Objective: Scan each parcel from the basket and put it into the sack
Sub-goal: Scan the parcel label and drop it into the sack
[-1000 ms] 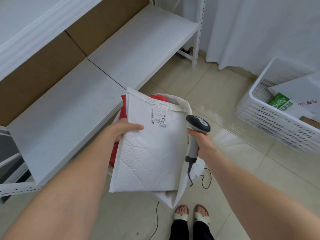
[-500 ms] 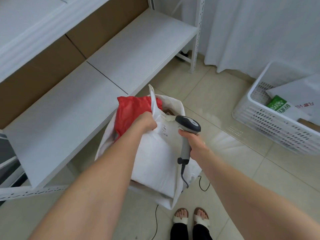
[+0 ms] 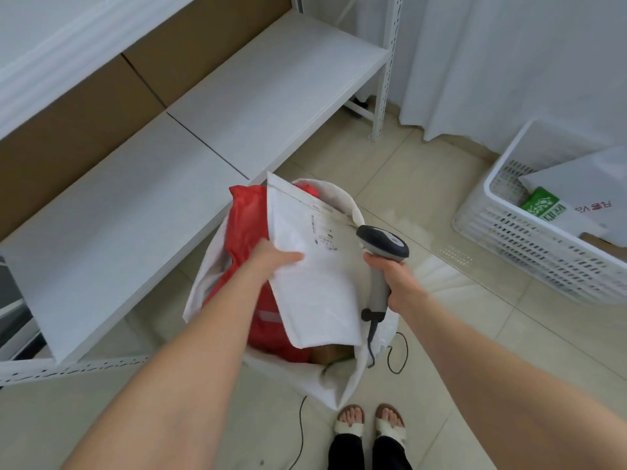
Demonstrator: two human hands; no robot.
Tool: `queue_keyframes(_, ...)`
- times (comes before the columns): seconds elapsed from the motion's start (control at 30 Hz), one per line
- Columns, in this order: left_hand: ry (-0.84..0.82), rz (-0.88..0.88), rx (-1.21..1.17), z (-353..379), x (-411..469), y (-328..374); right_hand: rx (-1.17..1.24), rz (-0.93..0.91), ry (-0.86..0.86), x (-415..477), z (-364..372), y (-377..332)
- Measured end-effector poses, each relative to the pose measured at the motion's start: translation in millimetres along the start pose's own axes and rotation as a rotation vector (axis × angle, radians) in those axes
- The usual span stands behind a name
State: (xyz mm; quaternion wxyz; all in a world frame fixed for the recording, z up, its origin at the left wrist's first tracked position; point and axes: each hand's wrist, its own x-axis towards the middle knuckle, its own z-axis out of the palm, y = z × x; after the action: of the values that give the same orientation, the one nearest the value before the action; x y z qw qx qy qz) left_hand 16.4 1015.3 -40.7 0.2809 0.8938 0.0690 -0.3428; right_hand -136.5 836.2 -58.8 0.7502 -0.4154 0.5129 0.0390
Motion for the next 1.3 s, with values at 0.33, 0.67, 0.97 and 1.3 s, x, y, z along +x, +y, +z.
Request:
queue_keyframes(0.33,0.076,0.118,0.600,23.1,-47.2,17.2,-0.187,0.007,-0.052,-10.2,-1.2,7.7)
queue_keyframes(0.67,0.040,0.261,0.171,23.3,-65.5,20.4,-0.151,0.060,-0.052,-14.4,-15.3,39.0)
queue_keyframes(0.97,0.383,0.379,1.100,17.6,-92.7,22.7,-0.096,-0.010,-0.106,-21.2,-6.7,24.9)
queue_keyframes(1.3,-0.417,0.545,1.616,81.0,-92.5,-10.6,-0.022,-0.036,-0.060,-19.7,-23.2,38.1)
